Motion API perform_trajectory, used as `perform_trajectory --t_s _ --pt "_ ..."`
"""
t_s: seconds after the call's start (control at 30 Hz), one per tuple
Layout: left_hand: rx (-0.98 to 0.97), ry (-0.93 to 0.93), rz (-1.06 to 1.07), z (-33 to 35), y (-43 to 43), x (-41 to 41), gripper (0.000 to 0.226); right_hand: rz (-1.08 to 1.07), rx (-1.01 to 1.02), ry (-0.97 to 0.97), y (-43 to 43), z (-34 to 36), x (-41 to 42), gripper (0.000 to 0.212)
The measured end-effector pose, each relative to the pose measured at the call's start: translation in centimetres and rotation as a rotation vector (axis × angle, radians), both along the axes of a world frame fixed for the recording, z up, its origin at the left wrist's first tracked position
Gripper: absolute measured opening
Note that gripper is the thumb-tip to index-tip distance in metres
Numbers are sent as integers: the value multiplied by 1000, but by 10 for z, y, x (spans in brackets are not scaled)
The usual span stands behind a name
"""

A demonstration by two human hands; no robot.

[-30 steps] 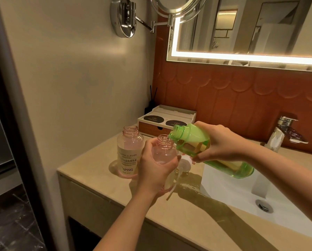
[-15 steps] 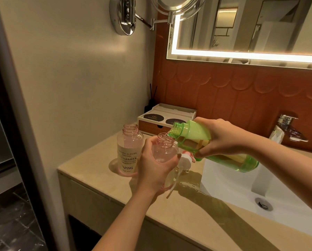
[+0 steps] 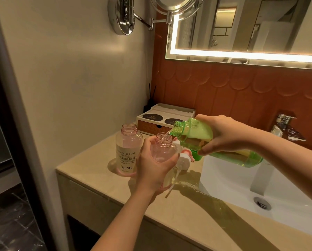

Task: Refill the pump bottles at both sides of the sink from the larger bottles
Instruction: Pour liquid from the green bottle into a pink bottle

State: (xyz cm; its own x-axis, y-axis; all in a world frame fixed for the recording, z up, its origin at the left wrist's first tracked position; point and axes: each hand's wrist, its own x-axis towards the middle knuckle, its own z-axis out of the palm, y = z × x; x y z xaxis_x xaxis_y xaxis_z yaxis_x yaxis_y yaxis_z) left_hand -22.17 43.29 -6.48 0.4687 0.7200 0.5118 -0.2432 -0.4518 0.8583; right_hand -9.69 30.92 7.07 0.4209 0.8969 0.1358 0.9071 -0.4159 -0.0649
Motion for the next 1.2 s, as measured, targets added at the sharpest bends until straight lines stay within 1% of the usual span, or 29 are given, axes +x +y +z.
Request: perform_trajectory --t_s 0.1,0.33,0.5,0.67,0.93,1.1,1.2 --pt "8 10 12 -1 1 1 62 -7 -15 -18 -1 3 -3 99" --pt "29 23 41 -1 2 1 61 -2 -24 -28 -1 8 -7 92" --pt "31 38 44 -2 2 2 64 -8 -35 -46 0 9 -6 97" --pt "22 39 37 -2 1 1 64 1 -47 -56 -1 8 -7 95" --pt "16 31 3 0 0 0 62 7 -58 -83 2 10 -5 102" --pt "11 37 15 0 0 0 62 11 -77 -96 2 11 -8 99" --pt "17 36 17 0 1 0 62 10 -84 -111 4 13 -10 101"
